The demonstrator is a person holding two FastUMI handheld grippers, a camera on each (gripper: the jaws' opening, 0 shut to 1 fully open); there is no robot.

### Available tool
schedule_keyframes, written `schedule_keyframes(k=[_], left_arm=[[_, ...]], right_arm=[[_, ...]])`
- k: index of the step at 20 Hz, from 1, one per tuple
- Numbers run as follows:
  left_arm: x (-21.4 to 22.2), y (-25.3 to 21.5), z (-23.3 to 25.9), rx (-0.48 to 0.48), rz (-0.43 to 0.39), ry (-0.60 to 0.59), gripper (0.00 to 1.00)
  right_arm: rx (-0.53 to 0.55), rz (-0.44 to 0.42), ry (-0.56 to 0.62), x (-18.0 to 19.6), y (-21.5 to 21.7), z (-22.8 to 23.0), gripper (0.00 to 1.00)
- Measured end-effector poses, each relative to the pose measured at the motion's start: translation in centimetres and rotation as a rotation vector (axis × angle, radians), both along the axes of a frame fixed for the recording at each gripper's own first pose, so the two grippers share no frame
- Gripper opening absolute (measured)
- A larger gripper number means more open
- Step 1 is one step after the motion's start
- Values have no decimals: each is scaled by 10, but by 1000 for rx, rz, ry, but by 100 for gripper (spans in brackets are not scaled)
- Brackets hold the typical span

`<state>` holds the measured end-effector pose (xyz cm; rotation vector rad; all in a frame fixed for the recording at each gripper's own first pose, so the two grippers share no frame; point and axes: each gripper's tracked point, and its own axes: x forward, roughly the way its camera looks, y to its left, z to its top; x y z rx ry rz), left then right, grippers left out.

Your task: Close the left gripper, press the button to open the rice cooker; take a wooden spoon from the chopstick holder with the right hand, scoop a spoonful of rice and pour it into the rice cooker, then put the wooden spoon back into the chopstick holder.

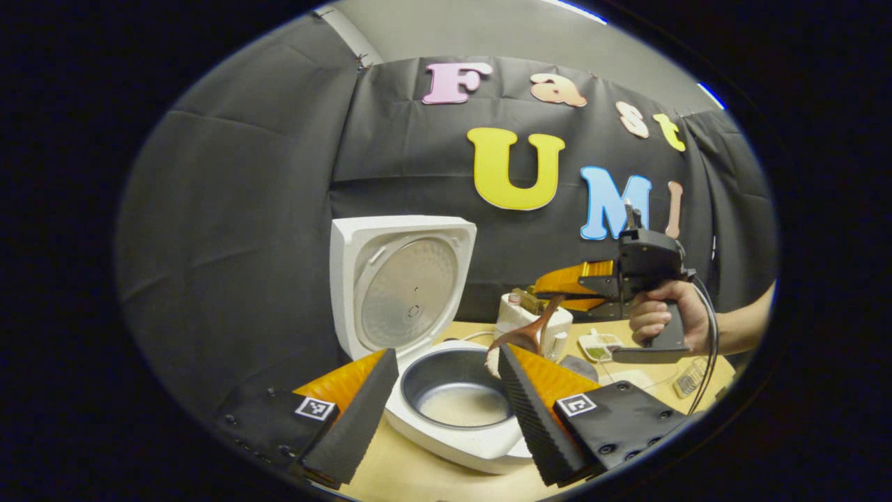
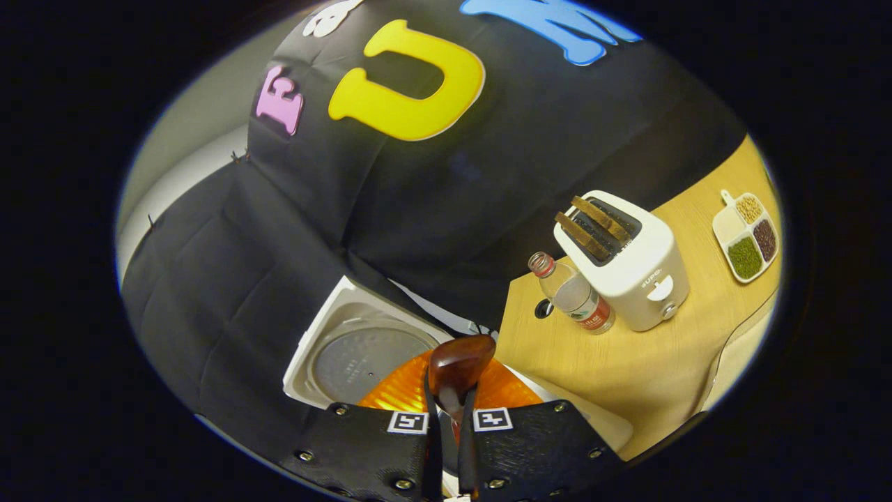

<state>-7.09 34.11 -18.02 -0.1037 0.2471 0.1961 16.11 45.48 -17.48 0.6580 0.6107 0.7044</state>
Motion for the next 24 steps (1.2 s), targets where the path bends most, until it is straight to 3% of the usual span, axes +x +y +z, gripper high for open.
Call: schedule_keyframes(k=[4,8,14,16,19,24], left_arm=[[-12,16,-3,11,29,17,99],[-20,19,0,3,61,1,100],[-28,17,-5,0,83,11,99],[-30,16,-7,-4,87,9,99],[-30,13,-5,-5,86,9,99],[-25,-2,7,-12,54,-17,100]], right_arm=[[-179,73,-143,-9,28,-10,9],[-393,176,-376,-25,49,-8,10],[-561,354,-662,-58,67,7,9],[-560,374,-687,-63,66,11,9],[-471,330,-647,-61,58,31,9],[-171,197,-342,-32,21,42,9]])
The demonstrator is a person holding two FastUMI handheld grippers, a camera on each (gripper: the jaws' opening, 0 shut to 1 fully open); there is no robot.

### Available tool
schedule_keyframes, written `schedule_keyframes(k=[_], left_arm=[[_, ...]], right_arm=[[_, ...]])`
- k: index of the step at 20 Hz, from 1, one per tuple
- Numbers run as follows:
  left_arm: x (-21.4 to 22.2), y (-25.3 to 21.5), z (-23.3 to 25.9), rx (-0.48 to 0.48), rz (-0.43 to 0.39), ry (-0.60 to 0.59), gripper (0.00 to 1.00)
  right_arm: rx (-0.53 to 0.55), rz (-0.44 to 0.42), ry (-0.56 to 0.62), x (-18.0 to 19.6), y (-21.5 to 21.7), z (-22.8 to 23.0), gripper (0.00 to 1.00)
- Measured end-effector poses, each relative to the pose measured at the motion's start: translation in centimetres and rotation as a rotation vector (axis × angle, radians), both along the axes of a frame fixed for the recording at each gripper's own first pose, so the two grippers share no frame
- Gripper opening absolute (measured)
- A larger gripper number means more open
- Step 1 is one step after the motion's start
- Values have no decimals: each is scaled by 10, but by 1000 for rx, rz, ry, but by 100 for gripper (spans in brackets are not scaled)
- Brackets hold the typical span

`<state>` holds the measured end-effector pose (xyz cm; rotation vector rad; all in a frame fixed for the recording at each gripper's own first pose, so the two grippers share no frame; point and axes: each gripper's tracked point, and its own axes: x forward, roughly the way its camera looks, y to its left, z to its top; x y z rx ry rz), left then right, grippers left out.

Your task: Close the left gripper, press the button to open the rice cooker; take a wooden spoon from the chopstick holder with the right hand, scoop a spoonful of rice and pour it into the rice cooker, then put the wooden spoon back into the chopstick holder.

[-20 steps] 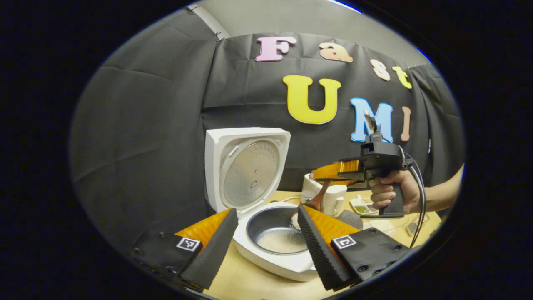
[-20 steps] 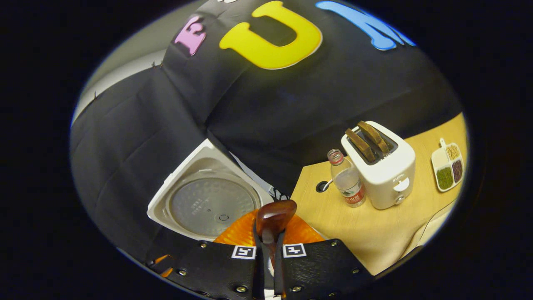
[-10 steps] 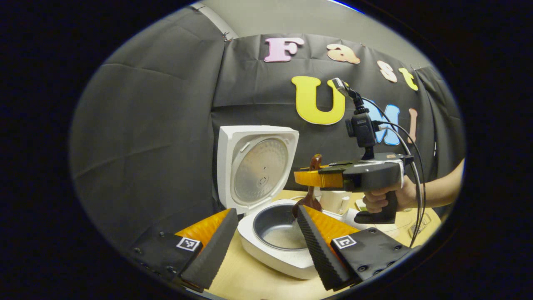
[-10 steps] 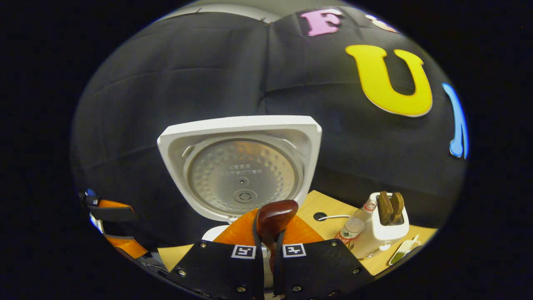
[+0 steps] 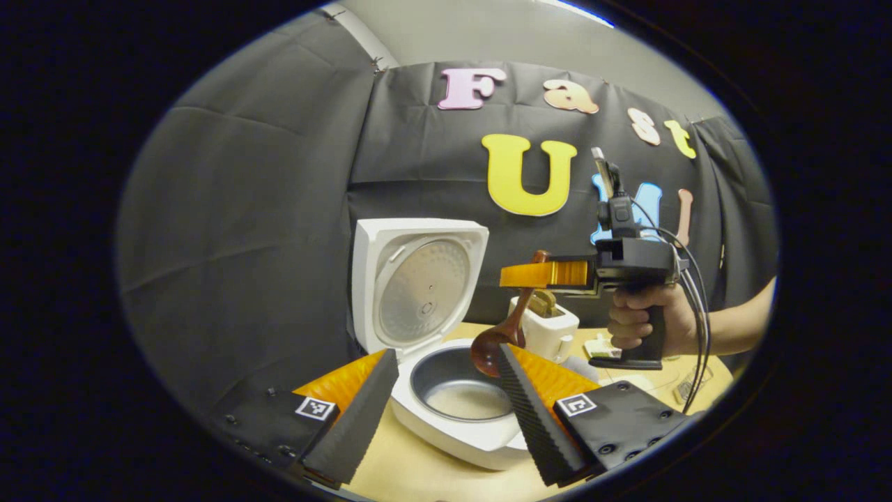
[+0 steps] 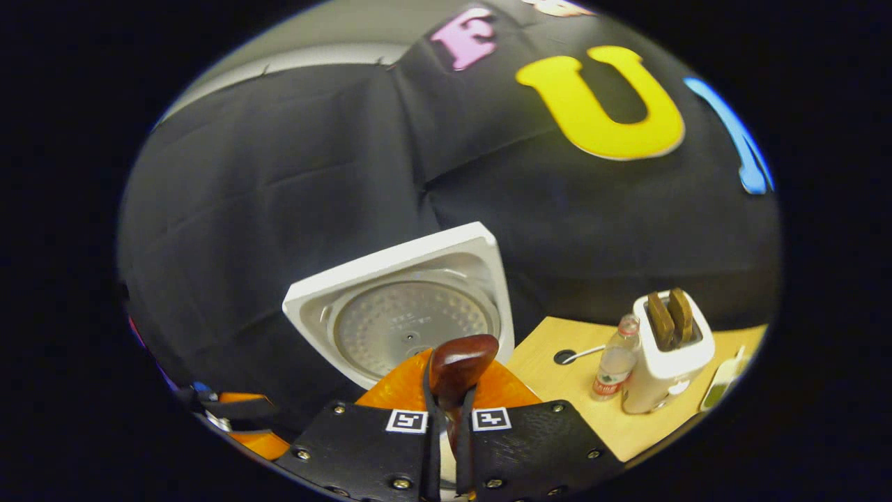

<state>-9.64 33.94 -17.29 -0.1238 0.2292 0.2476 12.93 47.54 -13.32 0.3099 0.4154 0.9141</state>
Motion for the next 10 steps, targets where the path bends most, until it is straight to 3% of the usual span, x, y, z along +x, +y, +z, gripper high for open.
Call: schedule_keyframes(k=[4,10], left_arm=[[9,-15,4,1,-37,-6,100],[27,-49,18,16,-114,-23,99]], right_arm=[[164,-99,188,19,-34,1,9],[289,-186,291,25,-93,8,9]])
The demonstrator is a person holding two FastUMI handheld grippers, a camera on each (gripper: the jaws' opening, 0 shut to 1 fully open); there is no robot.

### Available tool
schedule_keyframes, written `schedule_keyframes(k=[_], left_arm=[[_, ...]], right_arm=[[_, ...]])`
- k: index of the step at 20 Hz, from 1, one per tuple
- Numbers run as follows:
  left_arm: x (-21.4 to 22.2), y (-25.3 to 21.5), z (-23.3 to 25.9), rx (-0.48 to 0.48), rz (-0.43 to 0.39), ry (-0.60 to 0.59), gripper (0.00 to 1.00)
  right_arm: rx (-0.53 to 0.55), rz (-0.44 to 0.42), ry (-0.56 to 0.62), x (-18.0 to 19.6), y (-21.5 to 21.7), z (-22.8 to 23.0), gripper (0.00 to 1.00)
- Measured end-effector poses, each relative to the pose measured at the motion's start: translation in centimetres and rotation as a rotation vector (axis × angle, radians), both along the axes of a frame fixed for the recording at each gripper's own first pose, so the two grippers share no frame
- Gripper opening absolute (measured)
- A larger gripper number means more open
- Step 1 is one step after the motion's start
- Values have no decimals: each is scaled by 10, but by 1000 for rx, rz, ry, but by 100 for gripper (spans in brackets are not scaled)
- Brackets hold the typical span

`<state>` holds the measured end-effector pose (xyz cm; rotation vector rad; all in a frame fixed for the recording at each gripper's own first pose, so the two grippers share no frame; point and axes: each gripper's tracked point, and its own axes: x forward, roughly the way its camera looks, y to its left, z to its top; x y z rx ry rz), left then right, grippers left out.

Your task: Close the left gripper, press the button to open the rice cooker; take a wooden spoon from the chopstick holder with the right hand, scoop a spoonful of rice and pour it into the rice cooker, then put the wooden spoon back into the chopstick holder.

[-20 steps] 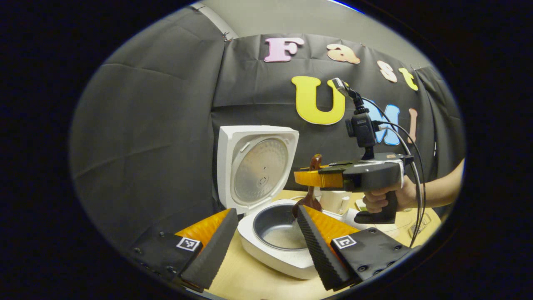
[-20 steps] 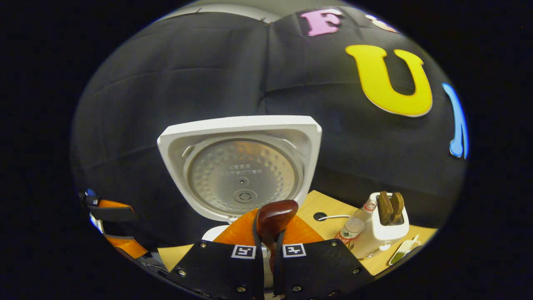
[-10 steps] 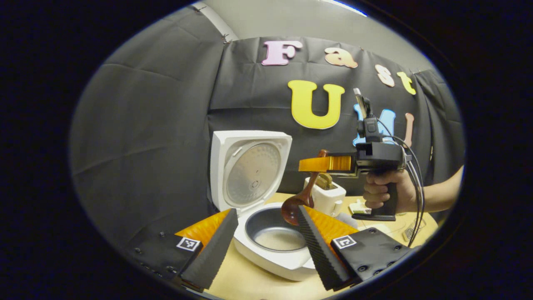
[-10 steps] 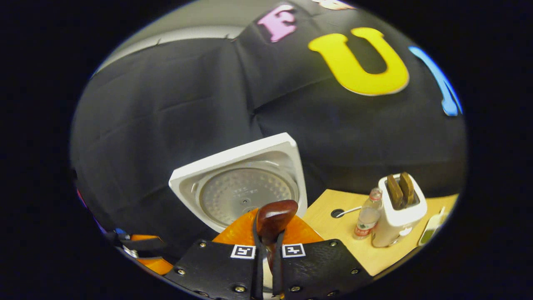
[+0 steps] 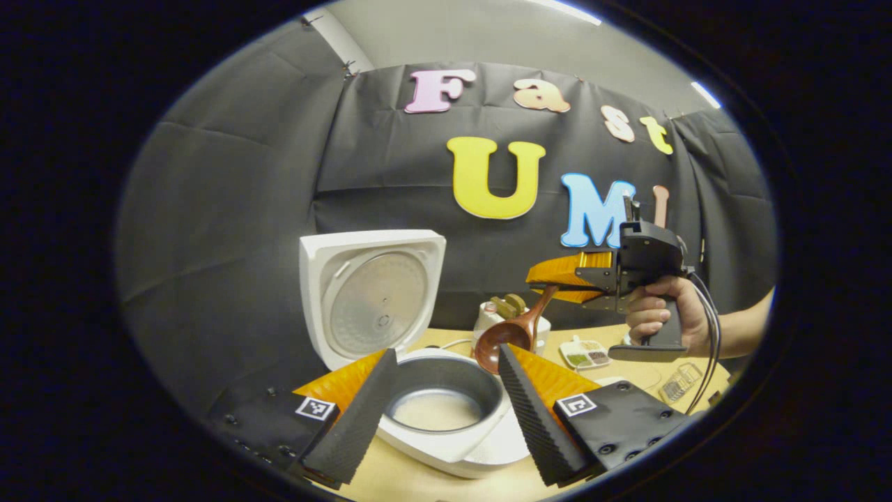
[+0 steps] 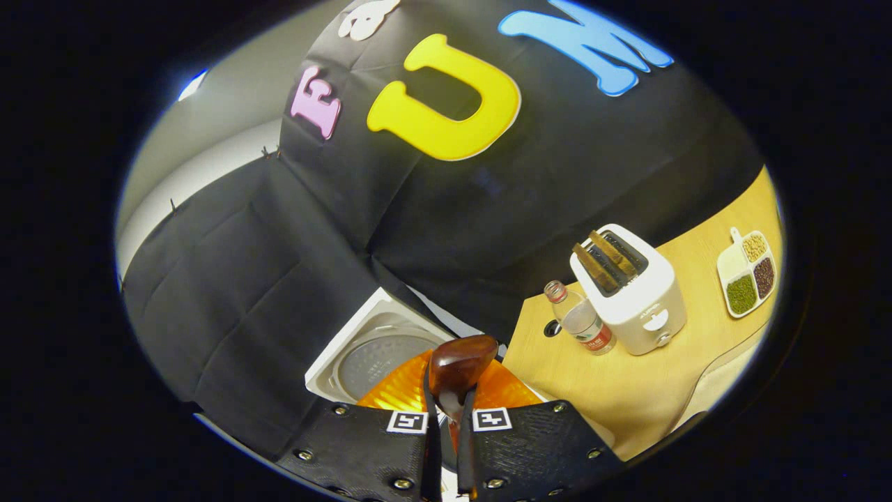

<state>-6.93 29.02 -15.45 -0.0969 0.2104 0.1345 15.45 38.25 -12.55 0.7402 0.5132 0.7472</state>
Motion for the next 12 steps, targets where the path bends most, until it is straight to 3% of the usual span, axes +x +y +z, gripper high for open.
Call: schedule_keyframes(k=[5,12], left_arm=[[13,-32,14,5,-57,-17,100],[28,-89,27,15,-136,-29,100]], right_arm=[[74,-77,43,-2,-55,8,9],[83,-185,50,-11,-146,16,9]])
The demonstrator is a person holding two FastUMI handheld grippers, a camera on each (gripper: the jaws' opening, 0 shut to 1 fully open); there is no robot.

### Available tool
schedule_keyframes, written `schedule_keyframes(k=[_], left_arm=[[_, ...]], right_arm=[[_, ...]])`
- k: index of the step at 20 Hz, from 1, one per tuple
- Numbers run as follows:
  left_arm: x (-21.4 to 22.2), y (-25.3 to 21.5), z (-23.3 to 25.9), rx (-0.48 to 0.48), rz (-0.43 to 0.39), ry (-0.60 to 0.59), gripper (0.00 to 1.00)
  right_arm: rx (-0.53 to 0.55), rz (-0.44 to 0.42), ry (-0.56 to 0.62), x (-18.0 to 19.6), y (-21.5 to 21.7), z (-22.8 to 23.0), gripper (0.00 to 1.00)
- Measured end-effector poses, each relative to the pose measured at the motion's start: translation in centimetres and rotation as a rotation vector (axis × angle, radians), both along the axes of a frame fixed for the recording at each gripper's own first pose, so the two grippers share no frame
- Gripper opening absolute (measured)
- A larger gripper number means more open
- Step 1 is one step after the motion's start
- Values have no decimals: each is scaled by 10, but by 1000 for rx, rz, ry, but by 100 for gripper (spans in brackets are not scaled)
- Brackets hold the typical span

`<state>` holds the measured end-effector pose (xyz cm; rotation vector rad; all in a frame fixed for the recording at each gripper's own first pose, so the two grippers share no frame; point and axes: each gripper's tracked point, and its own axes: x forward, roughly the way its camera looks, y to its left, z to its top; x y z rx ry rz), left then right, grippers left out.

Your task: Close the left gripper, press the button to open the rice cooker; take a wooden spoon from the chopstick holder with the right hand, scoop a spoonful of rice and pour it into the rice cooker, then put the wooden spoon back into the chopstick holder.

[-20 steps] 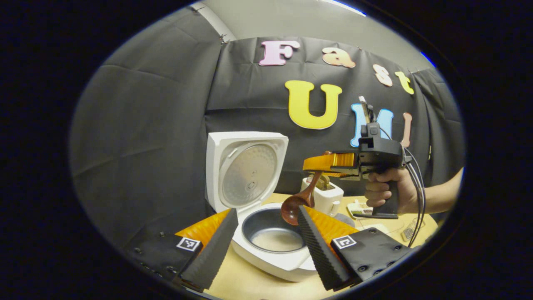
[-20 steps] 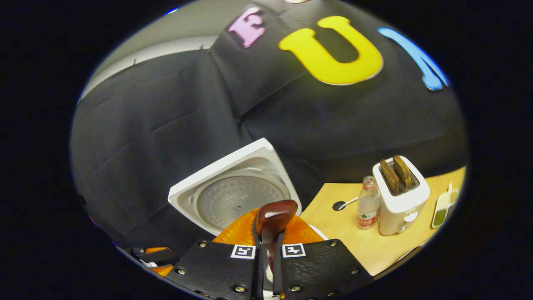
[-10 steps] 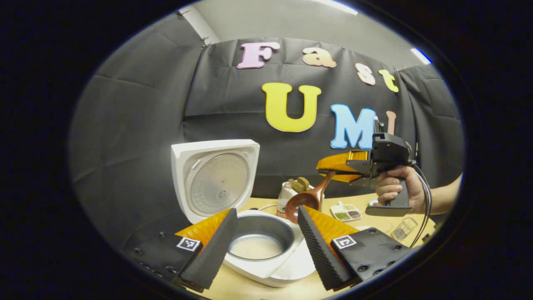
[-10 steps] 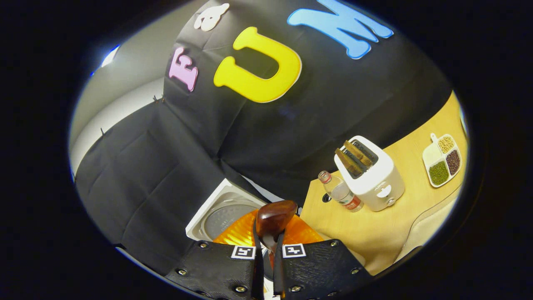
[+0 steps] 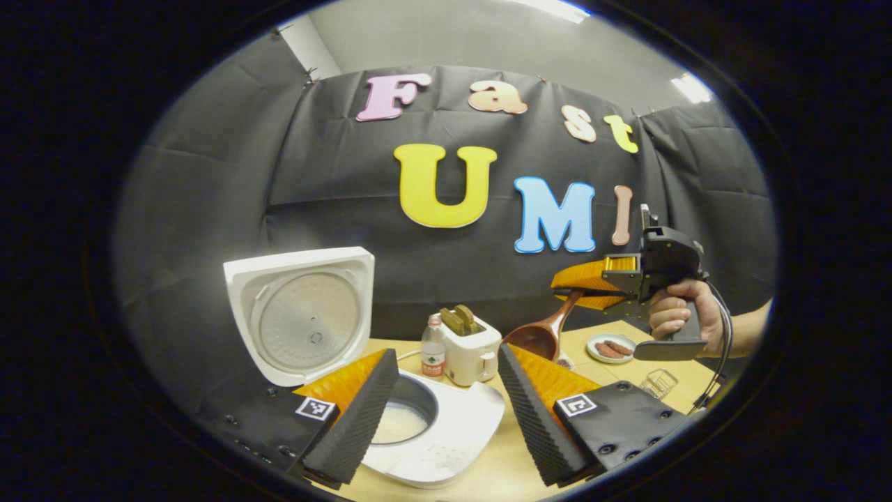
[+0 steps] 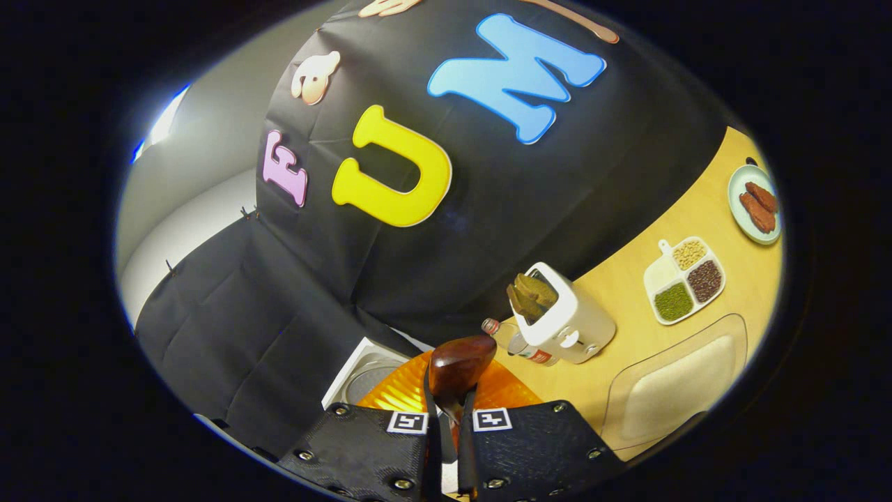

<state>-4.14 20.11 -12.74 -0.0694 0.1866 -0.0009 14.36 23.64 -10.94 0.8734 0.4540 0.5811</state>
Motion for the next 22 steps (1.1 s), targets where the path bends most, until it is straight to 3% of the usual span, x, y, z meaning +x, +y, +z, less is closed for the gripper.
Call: schedule_keyframes(k=[16,22], left_arm=[[24,-98,16,9,-114,-6,100],[34,-117,12,5,-119,1,100]], right_arm=[[-71,-227,16,-39,-174,-14,9],[-204,-317,5,-51,-236,-25,9]])
